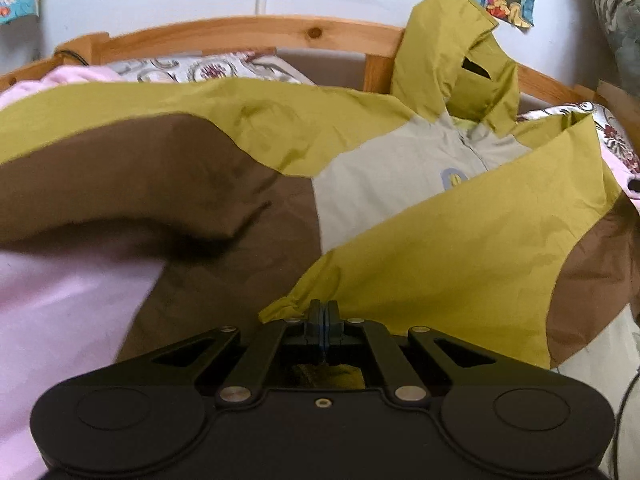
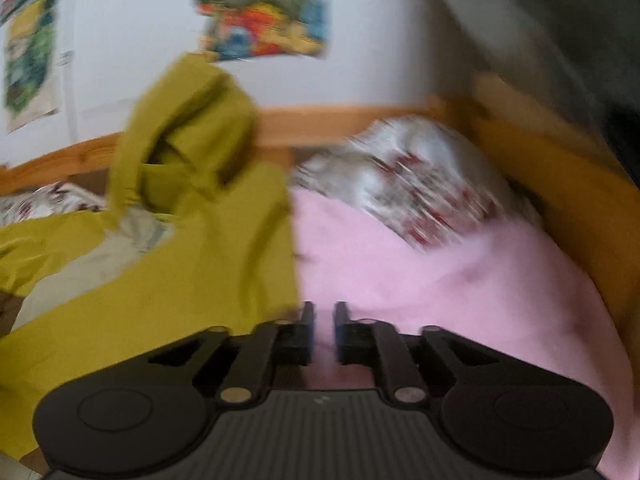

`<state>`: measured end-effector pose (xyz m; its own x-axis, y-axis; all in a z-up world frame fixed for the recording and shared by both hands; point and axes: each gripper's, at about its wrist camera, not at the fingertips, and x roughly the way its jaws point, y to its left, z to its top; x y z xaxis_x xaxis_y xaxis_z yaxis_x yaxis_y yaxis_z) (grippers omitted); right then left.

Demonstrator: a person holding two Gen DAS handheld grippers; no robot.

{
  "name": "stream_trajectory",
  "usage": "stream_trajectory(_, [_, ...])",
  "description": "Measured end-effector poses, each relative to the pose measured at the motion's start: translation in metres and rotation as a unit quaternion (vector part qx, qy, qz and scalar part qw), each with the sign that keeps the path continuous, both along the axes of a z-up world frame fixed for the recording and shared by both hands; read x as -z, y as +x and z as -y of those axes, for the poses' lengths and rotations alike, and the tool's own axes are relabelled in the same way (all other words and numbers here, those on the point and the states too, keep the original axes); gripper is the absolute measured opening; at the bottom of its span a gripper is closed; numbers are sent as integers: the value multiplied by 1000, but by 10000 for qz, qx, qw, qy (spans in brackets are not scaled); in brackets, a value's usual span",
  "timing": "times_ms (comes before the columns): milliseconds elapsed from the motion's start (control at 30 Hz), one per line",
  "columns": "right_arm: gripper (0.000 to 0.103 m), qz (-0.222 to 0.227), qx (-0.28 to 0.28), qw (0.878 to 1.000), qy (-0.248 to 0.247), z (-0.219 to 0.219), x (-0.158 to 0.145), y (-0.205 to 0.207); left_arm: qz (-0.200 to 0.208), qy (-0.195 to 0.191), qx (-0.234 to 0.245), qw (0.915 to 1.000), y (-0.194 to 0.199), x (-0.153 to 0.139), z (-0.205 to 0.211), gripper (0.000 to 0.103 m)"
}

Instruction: Fold large clothes

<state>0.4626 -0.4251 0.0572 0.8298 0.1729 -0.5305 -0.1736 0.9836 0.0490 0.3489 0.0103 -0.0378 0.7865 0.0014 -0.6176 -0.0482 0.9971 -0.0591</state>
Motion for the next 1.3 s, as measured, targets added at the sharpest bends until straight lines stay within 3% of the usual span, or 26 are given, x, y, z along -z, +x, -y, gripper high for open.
stream_trajectory(167, [20, 115, -606, 9978, -253, -54, -4, 40, -136, -74, -17, 9999, 1, 3, -2, 2])
stream_trajectory(267, [20, -88, -351, 9981, -508, -73, 8, 74, -178, -199, 0, 9996, 1, 1, -5, 7])
stream_trajectory(333, [14, -216, -106, 9986, -470, -73, 18, 91, -171, -361, 62, 9992, -1, -2, -9, 13])
stream_trajectory(367, [14, -212, -43, 9990, -401, -71, 20, 94, -160, -440, 132, 9988, -3, -4, -11, 24])
stream_trajectory(400, [15, -174, -27, 9993, -333, -70, 20, 94, -128, -480, 193, 9986, -6, -7, -13, 43])
stream_trajectory(467, [27, -144, -43, 9996, -243, -70, 18, 88, 48, -397, 171, 9991, -16, -14, -16, 69])
stream_trajectory(500, [39, -138, -74, 9997, -200, -70, 17, 82, 160, -345, 136, 9992, -21, -18, -17, 75])
stream_trajectory(533, [48, -123, -112, 9997, -178, -72, 15, 74, 255, -300, 124, 9991, -26, -22, -19, 77])
stream_trajectory(700, [71, -15, -547, 9985, -40, -90, -1, 22, 403, -19, -62, 9992, -42, -41, -29, 95])
stream_trajectory(833, [93, 57, -853, 9963, -81, -117, -20, -18, 556, 17, -504, 9972, -60, -55, -47, 101])
stream_trajectory(933, [101, 101, -938, 9953, -203, -140, -37, -48, 584, 69, -928, 9939, -77, -63, -67, 102])
stream_trajectory(1167, [103, 416, -1071, 9897, -854, -183, -70, -105, 915, 186, -1848, 9783, -107, -85, -127, 102])
stream_trajectory(1300, [103, 528, -1198, 9863, -1005, -194, -84, -125, 1035, -447, -2466, 9625, -113, -93, -167, 102])
